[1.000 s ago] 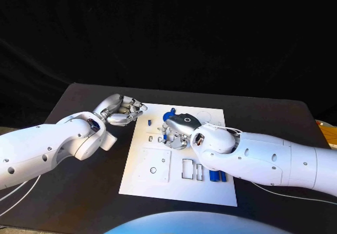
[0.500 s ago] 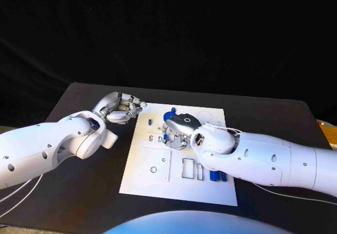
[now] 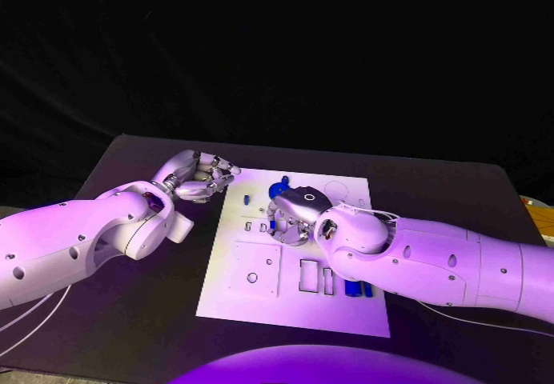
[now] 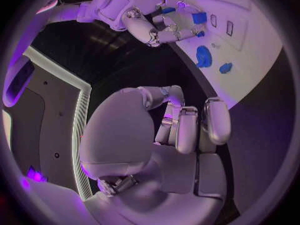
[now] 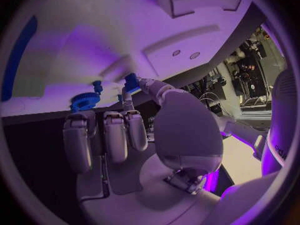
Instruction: Assemble the parts on the task board
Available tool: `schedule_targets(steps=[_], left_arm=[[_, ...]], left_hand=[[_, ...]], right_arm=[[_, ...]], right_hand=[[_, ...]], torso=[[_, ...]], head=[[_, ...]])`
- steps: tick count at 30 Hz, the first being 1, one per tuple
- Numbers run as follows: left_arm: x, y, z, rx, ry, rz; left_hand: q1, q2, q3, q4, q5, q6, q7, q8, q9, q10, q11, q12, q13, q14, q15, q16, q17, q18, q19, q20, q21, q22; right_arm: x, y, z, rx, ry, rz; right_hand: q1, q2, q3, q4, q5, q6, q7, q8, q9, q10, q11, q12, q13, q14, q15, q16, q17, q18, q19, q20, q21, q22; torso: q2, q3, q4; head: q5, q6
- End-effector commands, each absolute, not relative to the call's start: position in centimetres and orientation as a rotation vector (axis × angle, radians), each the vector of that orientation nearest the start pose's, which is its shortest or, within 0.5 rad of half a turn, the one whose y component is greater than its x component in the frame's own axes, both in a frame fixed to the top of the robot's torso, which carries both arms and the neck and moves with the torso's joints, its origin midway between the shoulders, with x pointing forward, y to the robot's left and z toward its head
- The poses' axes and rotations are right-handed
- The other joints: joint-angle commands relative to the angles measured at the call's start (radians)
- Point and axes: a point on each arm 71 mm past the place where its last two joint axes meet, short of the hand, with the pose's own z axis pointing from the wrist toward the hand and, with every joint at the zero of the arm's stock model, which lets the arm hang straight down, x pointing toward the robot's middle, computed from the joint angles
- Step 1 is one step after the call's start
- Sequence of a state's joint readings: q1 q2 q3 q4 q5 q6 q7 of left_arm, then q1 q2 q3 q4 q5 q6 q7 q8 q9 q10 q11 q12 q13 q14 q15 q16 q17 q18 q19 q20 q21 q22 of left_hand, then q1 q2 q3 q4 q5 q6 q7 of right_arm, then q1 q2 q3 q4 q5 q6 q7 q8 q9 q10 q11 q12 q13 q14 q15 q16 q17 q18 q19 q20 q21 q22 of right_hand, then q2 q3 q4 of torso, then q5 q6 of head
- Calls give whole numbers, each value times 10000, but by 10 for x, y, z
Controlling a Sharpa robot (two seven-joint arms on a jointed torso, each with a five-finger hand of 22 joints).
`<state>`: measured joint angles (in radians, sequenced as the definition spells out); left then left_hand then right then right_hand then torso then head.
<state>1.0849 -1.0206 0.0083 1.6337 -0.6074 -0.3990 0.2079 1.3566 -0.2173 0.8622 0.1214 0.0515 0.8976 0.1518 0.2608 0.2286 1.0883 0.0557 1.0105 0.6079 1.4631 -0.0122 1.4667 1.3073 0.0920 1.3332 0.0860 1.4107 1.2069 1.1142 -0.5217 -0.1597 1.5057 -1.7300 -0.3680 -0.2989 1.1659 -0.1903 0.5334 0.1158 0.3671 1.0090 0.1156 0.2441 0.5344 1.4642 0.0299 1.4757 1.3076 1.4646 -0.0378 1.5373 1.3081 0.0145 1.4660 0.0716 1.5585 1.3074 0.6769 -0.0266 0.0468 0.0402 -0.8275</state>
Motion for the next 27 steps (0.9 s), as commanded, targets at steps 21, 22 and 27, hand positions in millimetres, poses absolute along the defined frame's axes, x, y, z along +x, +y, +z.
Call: schedule_targets(steps=[21,22,27], left_arm=[[451,258,-203,-6682,16233,-11624],[451,258,-203,-6682,16237,-11625],[452,258,-203,-6681,16255,-11632]], left_hand=[[-93,41,-78,-2,36,42,-7,-62,9,2,66,-25,25,451,63,40,693,-117,-15,65,8,21],[-93,41,-78,-2,36,42,-7,-62,9,2,66,-25,25,451,63,40,693,-117,-15,65,8,21],[-88,52,-85,-7,37,42,-7,-67,7,11,66,-16,40,454,64,43,701,-118,-10,67,12,30]], right_arm=[[426,-48,-249,-4363,16233,7130],[426,-48,-249,-4362,16230,7133],[426,-47,-249,-4358,16206,7149]], right_hand=[[84,-32,-86,13,-60,95,-134,33,2,187,-62,-131,1562,908,-52,51,1913,-105,973,-74,-58,2581],[84,-32,-86,13,-60,95,-134,33,2,187,-62,-131,1562,908,-52,51,1913,-105,973,-74,-58,2581],[84,-32,-86,13,-60,95,-134,33,2,187,-62,-131,1562,908,-52,51,1913,-105,973,-74,-58,2581]], torso=[[1,-5,8],[-3,-8,6],[5,-9,1]], head=[[17,-32],[23,-42],[27,-53]])
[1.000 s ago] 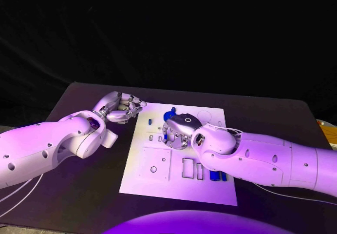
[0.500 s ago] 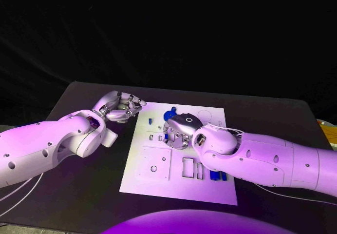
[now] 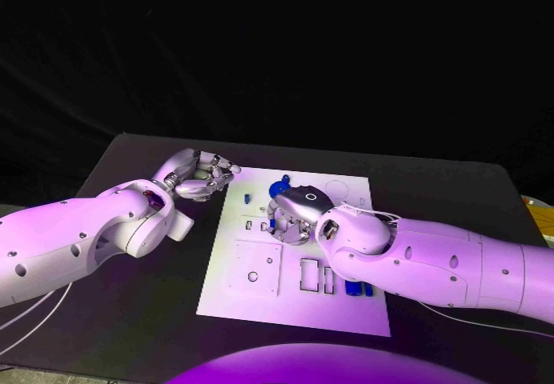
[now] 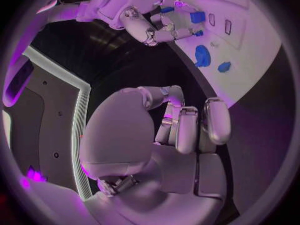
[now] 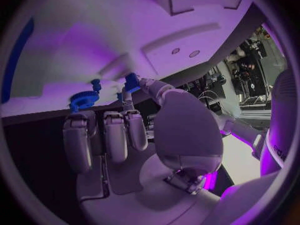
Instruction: Assemble the parts on the task board
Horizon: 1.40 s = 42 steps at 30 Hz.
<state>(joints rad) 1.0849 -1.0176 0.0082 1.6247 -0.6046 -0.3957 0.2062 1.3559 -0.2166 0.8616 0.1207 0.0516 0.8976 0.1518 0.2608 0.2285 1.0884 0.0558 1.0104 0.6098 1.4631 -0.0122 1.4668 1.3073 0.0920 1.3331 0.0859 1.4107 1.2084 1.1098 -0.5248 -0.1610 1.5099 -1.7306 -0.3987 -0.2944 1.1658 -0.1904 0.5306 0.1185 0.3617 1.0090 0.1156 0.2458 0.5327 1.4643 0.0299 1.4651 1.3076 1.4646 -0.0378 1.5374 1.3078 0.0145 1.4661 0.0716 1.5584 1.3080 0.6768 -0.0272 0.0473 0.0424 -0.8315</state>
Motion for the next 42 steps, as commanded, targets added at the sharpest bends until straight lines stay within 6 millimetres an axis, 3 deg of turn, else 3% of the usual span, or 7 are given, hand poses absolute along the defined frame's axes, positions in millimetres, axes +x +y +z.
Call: schedule_targets(steps=[1,42], left_arm=[[452,258,-203,-6681,16261,-11634],[452,257,-204,-6693,16372,-11649]], left_hand=[[-82,45,-79,-1,36,42,-6,-67,8,10,66,-16,21,453,64,43,701,-118,-9,68,12,16],[-75,78,-119,-15,36,38,3,-95,1,6,71,-24,12,454,68,43,701,-120,0,76,18,29]], right_arm=[[426,-47,-249,-4361,16183,7161],[428,-44,-255,-4449,16384,7012]], right_hand=[[85,-31,-58,-14,-7,95,-134,16,20,187,-62,-25,1562,908,-52,50,1916,-105,973,-74,-58,2575],[104,-95,-111,-13,-134,44,-103,-25,1,95,-37,-140,1461,904,-32,43,1900,-83,931,-62,-160,2545]], torso=[[7,-2,-4],[0,0,-8]], head=[[7,-15],[34,-88]])
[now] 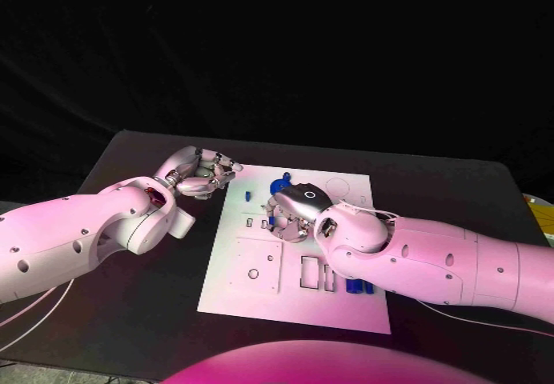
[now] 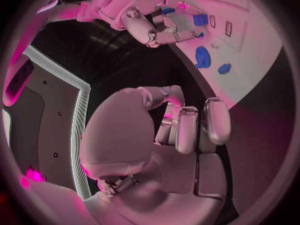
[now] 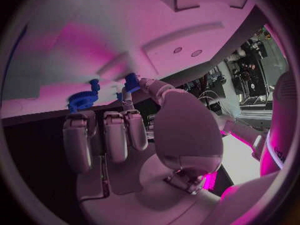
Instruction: Assemble the parts on the task board
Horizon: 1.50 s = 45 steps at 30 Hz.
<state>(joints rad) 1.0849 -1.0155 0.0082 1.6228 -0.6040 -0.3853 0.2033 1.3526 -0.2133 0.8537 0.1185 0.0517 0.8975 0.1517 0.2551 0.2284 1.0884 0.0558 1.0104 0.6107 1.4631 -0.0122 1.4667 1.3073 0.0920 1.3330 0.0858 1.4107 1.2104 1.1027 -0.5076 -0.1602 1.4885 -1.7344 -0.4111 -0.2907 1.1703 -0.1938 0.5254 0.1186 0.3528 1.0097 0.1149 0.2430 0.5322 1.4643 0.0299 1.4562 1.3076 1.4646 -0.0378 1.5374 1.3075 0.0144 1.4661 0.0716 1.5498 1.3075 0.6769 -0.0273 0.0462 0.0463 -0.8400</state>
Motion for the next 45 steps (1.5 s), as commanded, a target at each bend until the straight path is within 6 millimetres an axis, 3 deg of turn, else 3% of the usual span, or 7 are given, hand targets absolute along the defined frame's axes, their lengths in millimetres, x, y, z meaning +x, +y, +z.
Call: schedule_targets(steps=[1,13,45], left_arm=[[452,257,-204,-6693,16374,-11649],[452,257,-204,-6709,16399,-11629],[453,259,-205,-6754,16467,-11555]], left_hand=[[-42,45,-40,7,35,39,3,-38,2,6,71,-23,4,453,68,43,701,-119,0,77,18,8],[-54,47,-60,12,35,23,20,-58,-4,-6,82,-36,-11,453,74,42,700,-120,1,80,19,11],[-56,45,-94,2,37,-24,46,-111,-23,-10,103,-34,3,454,90,44,704,-118,-7,91,15,0]], right_arm=[[428,-44,-255,-4452,16389,7009],[427,-44,-256,-4474,16409,7001],[427,-45,-256,-4410,16339,7021]], right_hand=[[57,-73,-67,-11,-60,24,-90,-6,1,79,-31,-71,1443,902,-29,40,1897,-79,926,-60,-86,2547],[13,-179,-189,67,-375,-106,-16,-114,-58,-89,34,-275,1265,884,26,8,1823,-46,863,-19,-241,2502],[1,-245,-271,131,-535,-242,61,-232,-123,-143,104,-334,1219,873,84,-11,1784,-31,832,28,-316,2481]], torso=[[-3,-1,2],[-8,5,-1],[-4,-2,5]], head=[[-7,-4],[-6,-1],[-16,-10]])
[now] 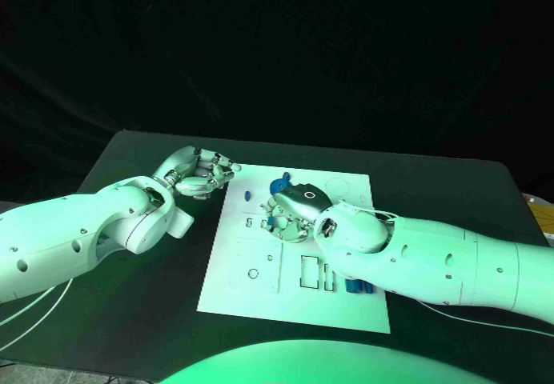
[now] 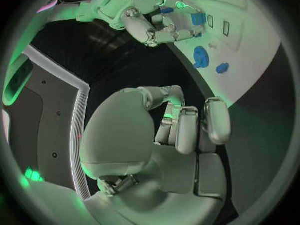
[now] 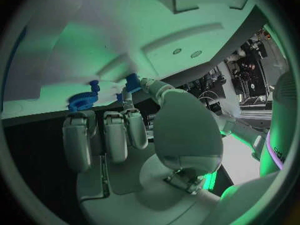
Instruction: Assemble the parts on the task board
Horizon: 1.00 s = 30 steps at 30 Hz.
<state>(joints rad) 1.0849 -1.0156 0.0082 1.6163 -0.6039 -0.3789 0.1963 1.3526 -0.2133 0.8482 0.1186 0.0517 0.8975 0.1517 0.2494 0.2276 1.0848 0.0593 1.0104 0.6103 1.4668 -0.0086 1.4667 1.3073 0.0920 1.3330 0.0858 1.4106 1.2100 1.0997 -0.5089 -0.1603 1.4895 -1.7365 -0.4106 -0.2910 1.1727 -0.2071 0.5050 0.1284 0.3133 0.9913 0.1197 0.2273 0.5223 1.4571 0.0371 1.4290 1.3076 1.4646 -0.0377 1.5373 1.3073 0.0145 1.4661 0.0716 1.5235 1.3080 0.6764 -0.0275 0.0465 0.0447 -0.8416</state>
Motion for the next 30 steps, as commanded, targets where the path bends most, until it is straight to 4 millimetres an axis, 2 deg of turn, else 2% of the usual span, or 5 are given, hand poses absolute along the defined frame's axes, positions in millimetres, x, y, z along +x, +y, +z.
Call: schedule_targets(steps=[1,7,25,28,30], left_arm=[[453,259,-205,-6755,16469,-11553],[453,259,-206,-6779,16495,-11521],[453,260,-207,-6855,16626,-11437],[453,260,-207,-6865,16634,-11422],[453,260,-207,-6876,16634,-11405]], left_hand=[[-54,54,-43,-1,39,-26,51,-63,-18,28,73,-30,15,419,59,45,707,-121,1,95,20,16],[-59,55,-50,2,39,-30,58,-70,-21,27,78,-32,13,419,62,46,708,-121,0,98,19,14],[-85,52,-81,19,36,-35,71,-88,-27,24,90,-33,12,421,73,48,713,-121,-2,106,18,12],[-94,50,-97,23,36,-39,77,-101,-31,28,96,-27,23,422,78,50,715,-120,-3,111,17,10],[-101,52,-104,29,36,-41,80,-105,-33,25,98,-30,17,421,81,49,713,-121,-3,113,17,10]], right_arm=[[427,-45,-256,-4405,16332,7025],[427,-45,-256,-4369,16286,7043],[427,-46,-255,-4338,16253,7057],[427,-46,-255,-4329,16244,7076],[427,-46,-255,-4332,16235,7080]], right_hand=[[-26,-115,-83,48,-206,-65,21,-86,-32,-74,40,-63,1219,873,92,-12,1786,-32,833,36,-52,2476],[-57,-169,-169,109,-365,-153,65,-167,-77,-99,78,-88,1200,868,122,-21,1765,-25,819,64,-86,2467],[-123,-270,-353,241,-416,-324,143,-323,-159,-203,150,-196,1106,849,183,-56,1688,-6,783,117,-177,2441],[-227,-361,-616,419,-209,-565,218,-509,-255,-284,219,-273,1041,833,243,-84,1631,11,749,170,-260,2418],[-260,-384,-778,520,-233,-608,238,-558,-298,-313,240,-299,1017,828,265,-92,1616,18,735,193,-296,2408]], torso=[[1,1,3],[-2,1,-2],[2,-3,1],[-1,-4,0],[-3,-4,-1]], head=[[0,6],[4,7],[-1,-11],[-4,-10],[-3,-11]])
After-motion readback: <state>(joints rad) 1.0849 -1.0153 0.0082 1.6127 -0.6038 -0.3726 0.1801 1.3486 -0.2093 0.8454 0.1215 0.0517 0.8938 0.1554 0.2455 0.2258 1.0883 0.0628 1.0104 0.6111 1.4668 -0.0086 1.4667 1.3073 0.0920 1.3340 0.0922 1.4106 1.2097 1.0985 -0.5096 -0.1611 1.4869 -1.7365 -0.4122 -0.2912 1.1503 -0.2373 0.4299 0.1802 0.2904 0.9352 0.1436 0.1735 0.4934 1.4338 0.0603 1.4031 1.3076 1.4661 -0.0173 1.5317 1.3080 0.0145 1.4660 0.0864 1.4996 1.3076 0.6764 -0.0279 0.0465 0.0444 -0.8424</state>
